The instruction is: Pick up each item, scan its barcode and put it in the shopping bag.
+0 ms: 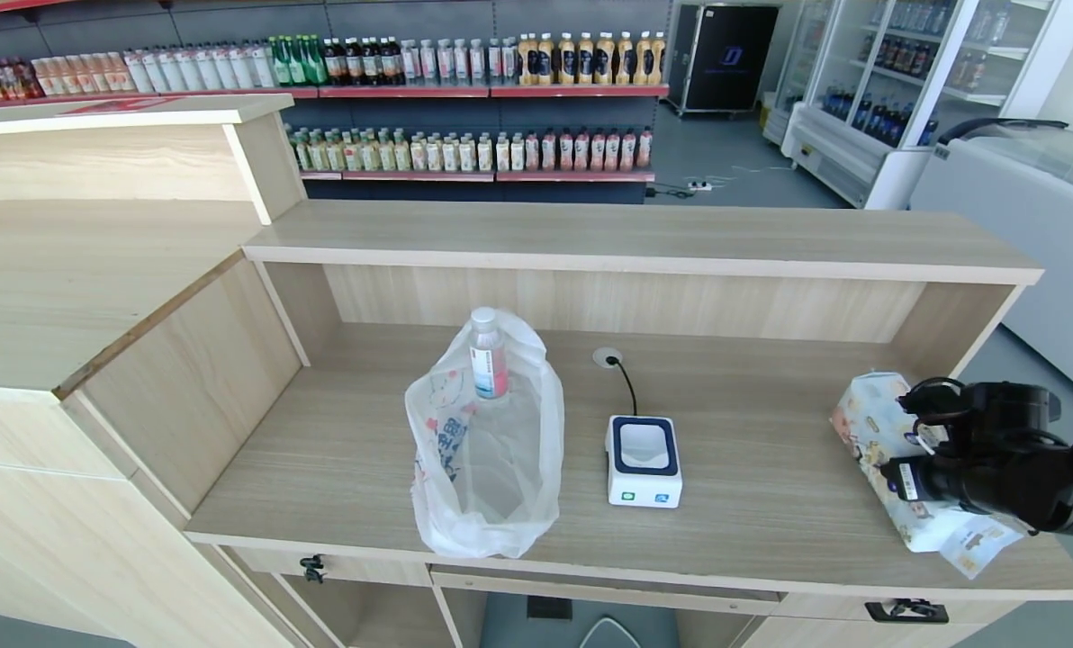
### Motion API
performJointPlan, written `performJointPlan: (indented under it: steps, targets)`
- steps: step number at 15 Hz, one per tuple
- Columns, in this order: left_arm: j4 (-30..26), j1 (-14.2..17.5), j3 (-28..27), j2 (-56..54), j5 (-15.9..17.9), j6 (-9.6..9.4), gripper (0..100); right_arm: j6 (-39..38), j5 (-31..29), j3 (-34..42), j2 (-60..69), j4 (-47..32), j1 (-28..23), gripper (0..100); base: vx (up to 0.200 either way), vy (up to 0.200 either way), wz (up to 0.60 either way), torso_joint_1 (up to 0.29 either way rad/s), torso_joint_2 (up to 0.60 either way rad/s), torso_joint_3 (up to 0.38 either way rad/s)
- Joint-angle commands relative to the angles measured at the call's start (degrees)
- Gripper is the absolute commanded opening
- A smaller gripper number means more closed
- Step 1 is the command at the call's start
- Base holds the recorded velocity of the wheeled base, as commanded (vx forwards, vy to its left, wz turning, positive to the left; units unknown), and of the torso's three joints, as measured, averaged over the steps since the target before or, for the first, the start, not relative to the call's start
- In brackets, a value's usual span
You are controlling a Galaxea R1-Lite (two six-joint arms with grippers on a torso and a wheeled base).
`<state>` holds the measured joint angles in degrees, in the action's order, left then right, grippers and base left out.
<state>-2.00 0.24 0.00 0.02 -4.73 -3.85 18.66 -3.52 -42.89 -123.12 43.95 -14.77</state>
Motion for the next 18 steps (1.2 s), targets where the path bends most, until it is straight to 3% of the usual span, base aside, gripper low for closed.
performJointPlan:
  steps: [1, 5, 6, 9, 10, 13, 15, 17, 18]
  targets:
    - [-0.02, 0.02, 0.00, -0.02, -0.02, -0.01, 100, 9.11, -0.78, 4.13, 17.92, -0.09, 2.56, 0, 0.000, 0.000, 0.00, 0.000, 0.00, 0.000]
    - [-0.02, 0.02, 0.00, -0.02, -0.02, -0.01, 100, 29.68, 0.45, 10.19, 39.37, 0.53, 2.56, 0, 0.000, 0.000, 0.00, 0.000, 0.00, 0.000]
    - [-0.02, 0.02, 0.00, -0.02, -0.02, -0.01, 100, 35.56, 3.08, 11.95, 43.14, 2.28, 2.65, 0, 0.000, 0.000, 0.00, 0.000, 0.00, 0.000]
    - [-0.02, 0.02, 0.00, -0.02, -0.02, -0.01, 100, 55.52, 13.89, 13.27, 48.42, 8.70, 2.47, 0, 0.000, 0.000, 0.00, 0.000, 0.00, 0.000]
    - [-0.02, 0.02, 0.00, -0.02, -0.02, -0.01, 100, 66.68, 19.87, 13.36, 48.68, 14.06, 2.65, 0, 0.000, 0.000, 0.00, 0.000, 0.00, 0.000]
    - [-0.02, 0.02, 0.00, -0.02, -0.02, -0.01, 100, 85.05, 33.14, 13.71, 48.33, 24.08, 4.76, 0, 0.000, 0.000, 0.00, 0.000, 0.00, 0.000]
    - [-0.02, 0.02, 0.00, -0.02, -0.02, -0.01, 100, 91.46, 38.68, 14.06, 48.68, 26.63, 7.13, 0, 0.000, 0.000, 0.00, 0.000, 0.00, 0.000]
    - [-0.02, 0.02, 0.00, -0.02, -0.02, -0.01, 100, 102.36, 45.97, 14.41, 48.59, 30.23, 12.75, 0, 0.000, 0.000, 0.00, 0.000, 0.00, 0.000]
    - [-0.02, 0.02, 0.00, -0.02, -0.02, 0.07, 100, 104.56, 46.68, 14.50, 48.59, 30.23, 14.77, 0, 0.000, 0.000, 0.00, 0.000, 0.00, 0.000]
